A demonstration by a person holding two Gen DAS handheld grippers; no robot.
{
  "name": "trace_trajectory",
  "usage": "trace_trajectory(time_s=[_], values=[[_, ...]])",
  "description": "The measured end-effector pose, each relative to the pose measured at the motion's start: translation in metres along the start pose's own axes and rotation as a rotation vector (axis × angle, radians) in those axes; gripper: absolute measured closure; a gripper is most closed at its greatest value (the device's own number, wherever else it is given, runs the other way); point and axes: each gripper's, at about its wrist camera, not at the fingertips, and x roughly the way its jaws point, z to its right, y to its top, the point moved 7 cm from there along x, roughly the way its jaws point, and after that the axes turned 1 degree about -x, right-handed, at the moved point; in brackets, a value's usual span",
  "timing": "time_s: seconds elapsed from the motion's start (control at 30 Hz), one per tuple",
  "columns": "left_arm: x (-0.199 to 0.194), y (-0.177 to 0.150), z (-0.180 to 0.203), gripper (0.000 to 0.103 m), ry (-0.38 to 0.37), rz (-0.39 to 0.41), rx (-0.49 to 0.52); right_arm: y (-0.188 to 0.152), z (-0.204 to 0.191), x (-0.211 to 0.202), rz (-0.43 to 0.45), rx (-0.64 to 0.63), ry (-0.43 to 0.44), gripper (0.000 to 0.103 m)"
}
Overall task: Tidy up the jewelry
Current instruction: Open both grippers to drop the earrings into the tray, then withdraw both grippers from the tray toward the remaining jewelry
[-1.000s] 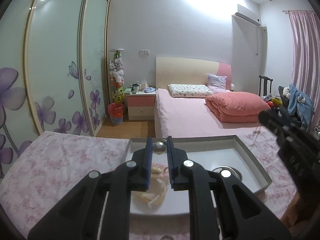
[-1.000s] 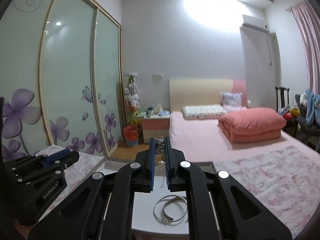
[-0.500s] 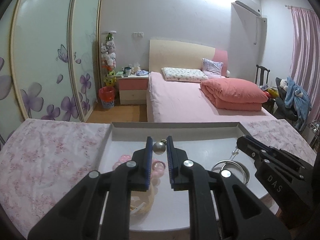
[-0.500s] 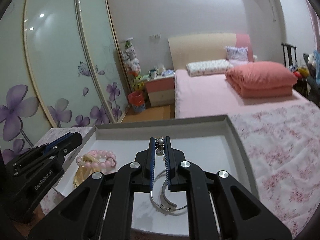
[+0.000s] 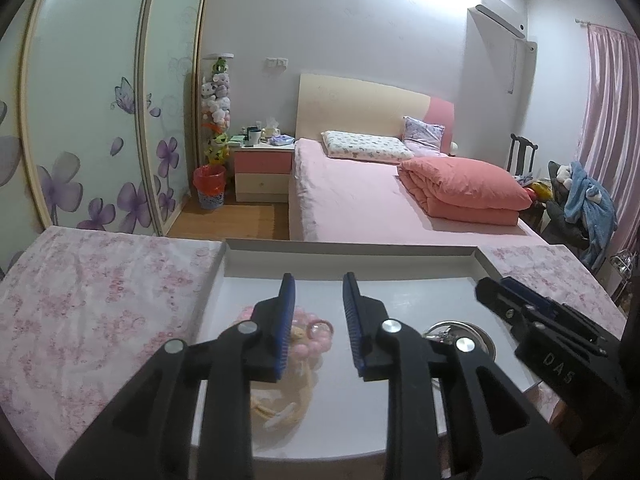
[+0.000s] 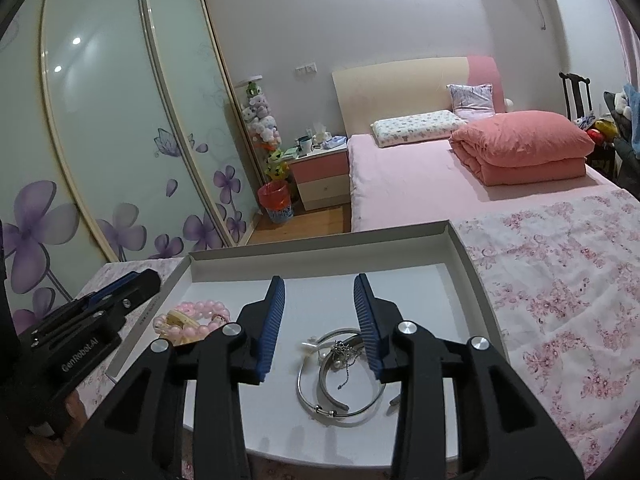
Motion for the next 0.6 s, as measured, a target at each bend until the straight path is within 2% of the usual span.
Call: trace_trajectory(time_s=[0.33, 0.6], values=[[-0.039, -0.006, -0.020, 0.077, 0.037, 0.006, 0.009, 0.002, -0.002, -0.024, 0.023, -0.022, -0.017, 0.066], [-0.070, -0.034, -0.030, 0.073, 0.046, -0.028, 0.025, -0.010, -0.011, -0.059, 0.031, -0.066, -0.003, 0.066]])
